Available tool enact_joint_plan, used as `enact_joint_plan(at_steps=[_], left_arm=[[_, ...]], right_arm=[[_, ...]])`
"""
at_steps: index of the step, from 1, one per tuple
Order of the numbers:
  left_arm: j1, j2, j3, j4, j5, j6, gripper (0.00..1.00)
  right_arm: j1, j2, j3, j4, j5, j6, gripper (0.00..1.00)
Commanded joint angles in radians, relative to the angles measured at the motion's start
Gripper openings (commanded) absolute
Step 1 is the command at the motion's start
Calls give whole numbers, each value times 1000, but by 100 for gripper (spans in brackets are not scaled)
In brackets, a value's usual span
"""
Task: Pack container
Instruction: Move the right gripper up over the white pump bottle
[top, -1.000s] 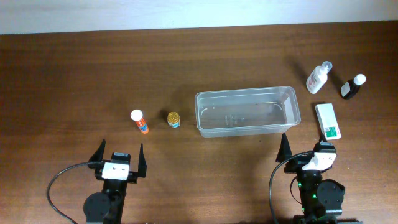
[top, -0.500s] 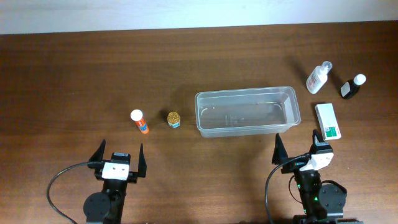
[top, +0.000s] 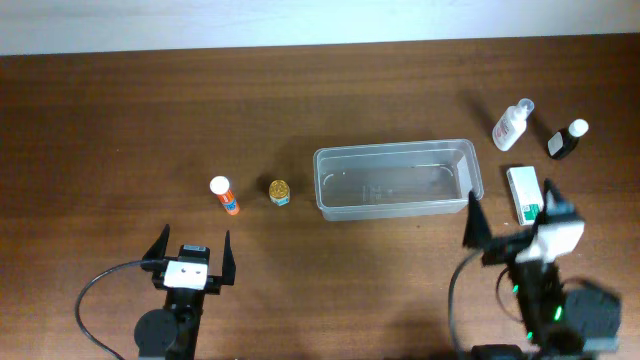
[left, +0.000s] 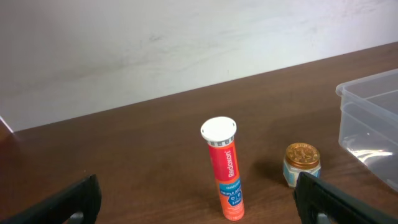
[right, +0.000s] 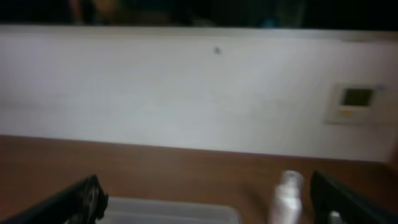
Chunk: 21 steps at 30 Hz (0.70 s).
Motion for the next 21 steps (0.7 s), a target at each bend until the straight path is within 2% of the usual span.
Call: enact_joint_plan(at_steps=[1, 3, 8, 13, 18, 21], left_arm=[[6, -6, -2, -6, -4, 16, 99], [6, -6, -2, -6, -4, 16, 99], [6, -6, -2, -6, -4, 16, 99], [6, -6, -2, -6, -4, 16, 99], [6, -6, -2, -6, -4, 16, 99], [6, -6, -2, -6, -4, 16, 99]], right_arm=[[-2, 276, 224, -148, 133, -53, 99], [-39, 491, 421, -297, 126, -52, 98], [-129, 877, 898, -621, 23, -52, 98], [-161, 1158, 1297, -894, 11, -51, 98], [-163, 1276, 1405, -900, 11, -53, 98], [-164, 1314, 1405, -875, 10, -147, 99]])
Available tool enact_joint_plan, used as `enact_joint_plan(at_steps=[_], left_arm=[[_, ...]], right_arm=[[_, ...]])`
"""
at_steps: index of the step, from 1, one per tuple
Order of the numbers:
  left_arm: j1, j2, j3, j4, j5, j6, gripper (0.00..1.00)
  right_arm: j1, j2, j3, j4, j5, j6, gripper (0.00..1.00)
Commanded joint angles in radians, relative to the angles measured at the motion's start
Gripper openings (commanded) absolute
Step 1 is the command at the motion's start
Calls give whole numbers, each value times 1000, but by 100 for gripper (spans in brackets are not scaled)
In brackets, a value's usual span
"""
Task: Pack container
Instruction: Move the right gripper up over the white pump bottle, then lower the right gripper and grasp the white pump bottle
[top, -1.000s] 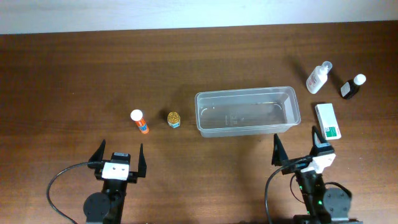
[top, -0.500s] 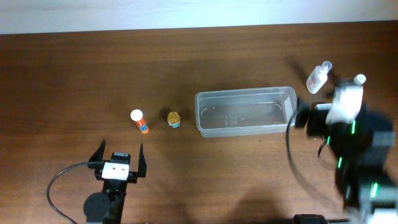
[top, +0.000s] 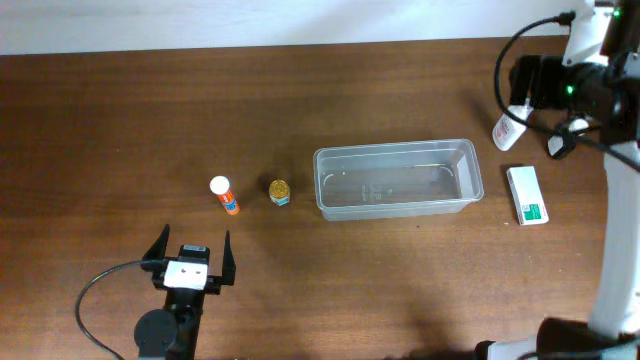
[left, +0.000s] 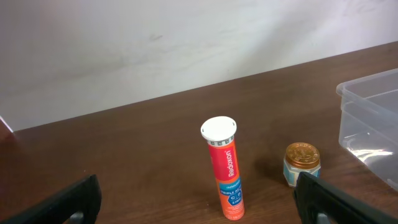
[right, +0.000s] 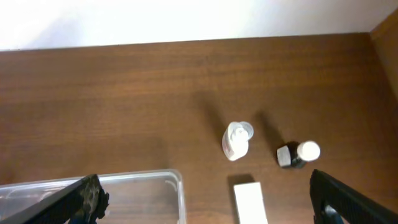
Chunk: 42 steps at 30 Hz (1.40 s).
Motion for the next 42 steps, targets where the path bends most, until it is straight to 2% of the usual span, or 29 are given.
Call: enact_joint_plan(at_steps=[1, 3, 6, 12, 23, 28, 42], left_arm=[[6, -6, -2, -6, -3, 16, 99], [6, -6, -2, -6, -3, 16, 99], [6, -6, -2, -6, -3, 16, 99], [6, -6, -2, -6, -3, 16, 100], [6, -6, -2, -6, -3, 16, 99], [6, -6, -2, -6, -3, 16, 100], [6, -6, -2, -6, -3, 16, 99]], right_arm=[[-5, 53, 23, 17, -15, -111, 98], [-12, 99, 23, 10, -42, -200, 98], [-31, 148, 24, -3, -76, -238, 98], [-119, 280, 23, -7, -160, -245, 98], [-130, 439, 23, 24, -137, -245, 98], [-134, 494, 23, 37, -80, -245, 98], [-169, 586, 23, 99, -77, -289, 99]])
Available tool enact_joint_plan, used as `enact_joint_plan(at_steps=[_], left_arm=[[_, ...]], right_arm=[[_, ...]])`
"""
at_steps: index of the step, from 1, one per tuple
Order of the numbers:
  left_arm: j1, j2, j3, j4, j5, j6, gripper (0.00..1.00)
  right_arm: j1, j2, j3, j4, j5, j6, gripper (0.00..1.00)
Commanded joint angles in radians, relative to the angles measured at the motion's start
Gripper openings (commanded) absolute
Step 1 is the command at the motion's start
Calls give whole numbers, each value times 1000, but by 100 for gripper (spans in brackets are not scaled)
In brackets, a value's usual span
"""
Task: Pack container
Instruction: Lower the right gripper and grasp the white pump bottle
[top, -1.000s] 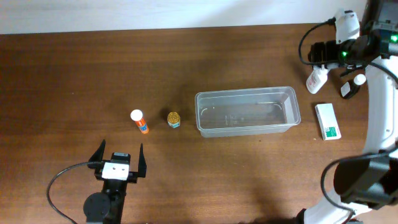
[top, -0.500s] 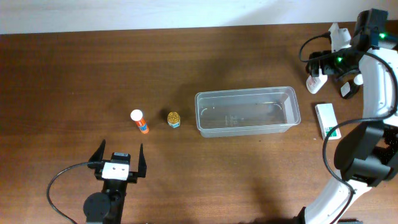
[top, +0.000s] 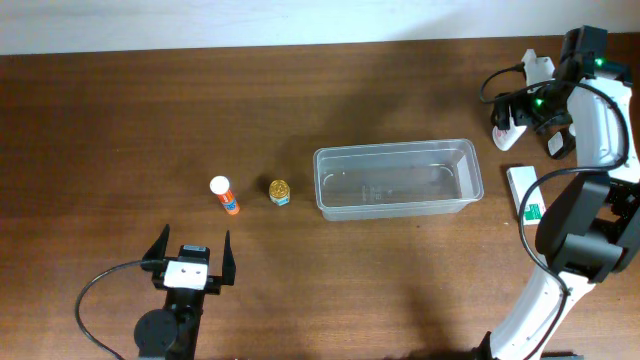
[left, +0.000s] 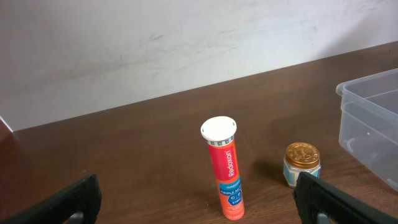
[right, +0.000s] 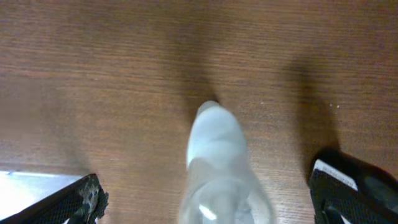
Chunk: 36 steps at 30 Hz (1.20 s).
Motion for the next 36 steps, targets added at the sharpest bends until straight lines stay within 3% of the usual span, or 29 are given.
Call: enact_joint_plan(at_steps=[1, 13, 17, 21, 24, 28, 36], left_arm=[[6, -6, -2, -6, -3, 16, 99], [6, -6, -2, -6, -3, 16, 99], [6, -6, -2, -6, -3, 16, 99], [6, -6, -2, -6, -3, 16, 99], [6, -6, -2, -6, -3, 16, 99], [6, -6, -2, -6, -3, 16, 99], [6, -6, -2, -6, -3, 16, 100]], right_arm=[[-26, 32, 15, 5, 8, -14, 97], [-27, 69, 14, 64, -32, -15, 86], [-27, 69, 14, 78, -41, -15, 73], [-27, 69, 14, 80, -41, -15, 68], [-27, 69, 14, 81, -42, -15, 58], [-27, 69, 14, 82, -69, -15, 54], [-26, 69, 15, 89, -78, -14, 35]])
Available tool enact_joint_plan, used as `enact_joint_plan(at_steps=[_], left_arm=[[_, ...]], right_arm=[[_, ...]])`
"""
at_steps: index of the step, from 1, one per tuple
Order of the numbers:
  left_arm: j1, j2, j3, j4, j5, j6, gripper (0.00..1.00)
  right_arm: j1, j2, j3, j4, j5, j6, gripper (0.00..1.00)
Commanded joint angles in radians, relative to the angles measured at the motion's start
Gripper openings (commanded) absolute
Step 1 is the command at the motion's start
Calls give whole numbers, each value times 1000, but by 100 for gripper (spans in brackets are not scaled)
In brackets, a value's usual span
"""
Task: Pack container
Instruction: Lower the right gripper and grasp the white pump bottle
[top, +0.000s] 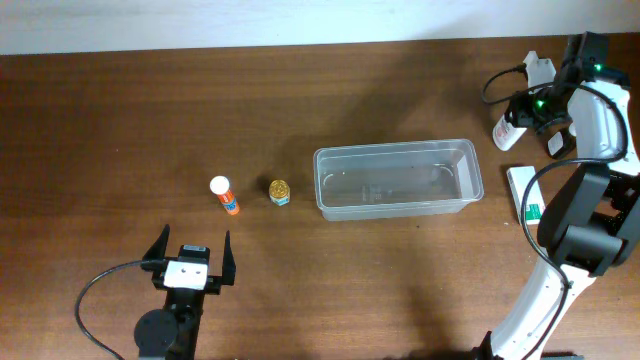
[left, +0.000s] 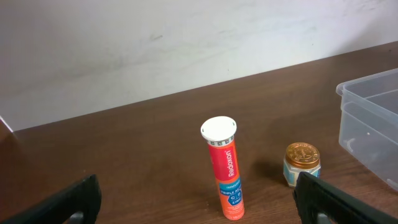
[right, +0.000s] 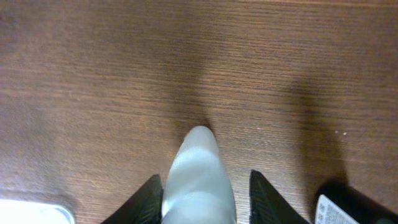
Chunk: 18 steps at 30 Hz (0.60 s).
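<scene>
The clear plastic container (top: 398, 180) sits mid-table. Near the right edge a white bottle (top: 505, 131) lies on the wood, and my right gripper (top: 519, 115) is down over it. In the right wrist view the gripper (right: 205, 198) is shut on the bottle (right: 198, 180); the left finger (right: 148, 200) touches it and the right one stands very near. A dark bottle (top: 557, 143) and a white-green box (top: 525, 194) lie beside it. The orange tube (left: 225, 168) and gold-lidded jar (left: 301, 163) stand before my open left gripper (left: 199, 198).
The table's back edge meets a white wall just behind the right arm. The right arm's cable loops above the bottles. The tube (top: 224, 195) and jar (top: 279, 191) stand left of the container, with the left gripper (top: 190, 258) parked near the front edge.
My right gripper's fingers, wide apart over the white bottle before, now stand tight against its sides. The left arm and the other objects have not moved.
My right gripper was parked open near the front right by the box. Then it was high over the back right corner, looking down on the bottles. Then it was low over the white bottle, still open, and now it is shut on it. The left arm stayed parked.
</scene>
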Motion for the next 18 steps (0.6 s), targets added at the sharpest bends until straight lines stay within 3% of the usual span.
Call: enact_joint_plan(at_steps=[1, 3, 12, 18], left_arm=[[6, -6, -2, -6, -3, 16, 99], [6, -6, -2, -6, -3, 16, 99], [6, -6, -2, -6, -3, 16, 99], [6, -6, -2, -6, -3, 16, 99]], right_arm=[[-1, 10, 15, 3, -20, 4, 34], [-1, 10, 15, 2, -20, 4, 29], [-1, 8, 24, -24, -20, 13, 27], [-1, -8, 80, -71, -21, 94, 24]])
